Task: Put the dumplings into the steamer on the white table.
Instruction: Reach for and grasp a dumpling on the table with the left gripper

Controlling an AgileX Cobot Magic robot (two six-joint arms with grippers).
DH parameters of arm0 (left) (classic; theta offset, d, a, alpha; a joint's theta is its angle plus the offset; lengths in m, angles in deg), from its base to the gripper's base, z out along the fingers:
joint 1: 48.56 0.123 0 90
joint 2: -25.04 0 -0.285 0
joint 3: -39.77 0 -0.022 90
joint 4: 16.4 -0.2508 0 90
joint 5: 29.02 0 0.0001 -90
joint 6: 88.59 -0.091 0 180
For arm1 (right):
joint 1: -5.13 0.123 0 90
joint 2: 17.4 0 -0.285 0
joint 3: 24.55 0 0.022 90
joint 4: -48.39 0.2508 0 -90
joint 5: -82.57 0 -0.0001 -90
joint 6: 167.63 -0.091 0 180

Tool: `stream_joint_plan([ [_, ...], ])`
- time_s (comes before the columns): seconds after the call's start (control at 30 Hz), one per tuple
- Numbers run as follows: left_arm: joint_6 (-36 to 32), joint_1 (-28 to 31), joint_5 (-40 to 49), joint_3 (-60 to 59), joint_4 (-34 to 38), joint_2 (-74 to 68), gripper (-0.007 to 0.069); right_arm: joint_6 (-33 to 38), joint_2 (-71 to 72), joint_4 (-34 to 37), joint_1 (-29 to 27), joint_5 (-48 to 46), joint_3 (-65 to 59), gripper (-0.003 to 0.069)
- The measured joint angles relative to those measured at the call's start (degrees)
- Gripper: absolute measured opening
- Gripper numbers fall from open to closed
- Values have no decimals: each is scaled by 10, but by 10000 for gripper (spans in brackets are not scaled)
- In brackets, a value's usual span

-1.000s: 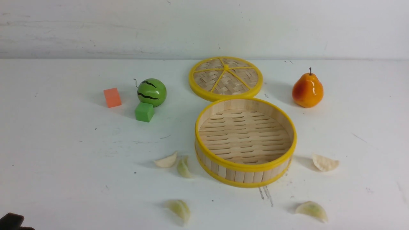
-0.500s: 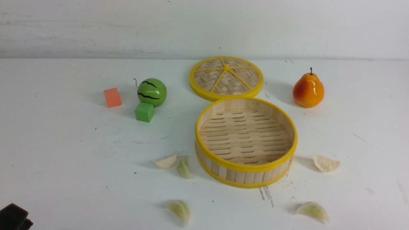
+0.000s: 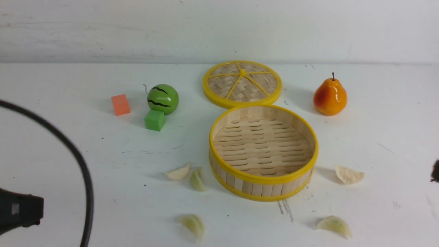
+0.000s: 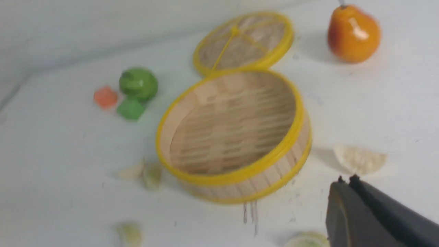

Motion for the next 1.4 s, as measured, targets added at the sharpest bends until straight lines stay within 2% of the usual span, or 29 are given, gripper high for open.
stream_joint_plan([
  [0.07,0,-10,30,37,-22,-52,-14,30,-49,-1,1,-76,41,-20],
  [0.2,-7,-58,46,82,-40,-137,-14,50,-114,0,20,-148,90,-18],
  [0.4,-61,-152,35,151,-54,-275,-13,85,-128,2,89,-154,108,-15],
  [0.53,-108,-181,5,200,-73,-360,46,89,-128,2,103,-154,108,-13],
  [0.6,-112,-186,-6,227,-76,-404,111,89,-128,2,103,-154,108,-11],
  [0.77,-106,-187,-10,288,-89,-493,330,89,-128,2,103,-155,108,-8],
  [0.8,-108,-187,-16,313,-97,-529,417,89,-128,2,103,-155,108,-8],
  [0.93,-148,-187,-48,352,-125,-601,538,89,-128,2,103,-155,108,-3],
  [1.17,-242,-187,-142,362,-140,-684,567,90,-128,1,103,-150,108,1],
  [1.4,-295,-187,-200,362,-90,-742,545,90,-128,-10,103,-137,103,5],
])
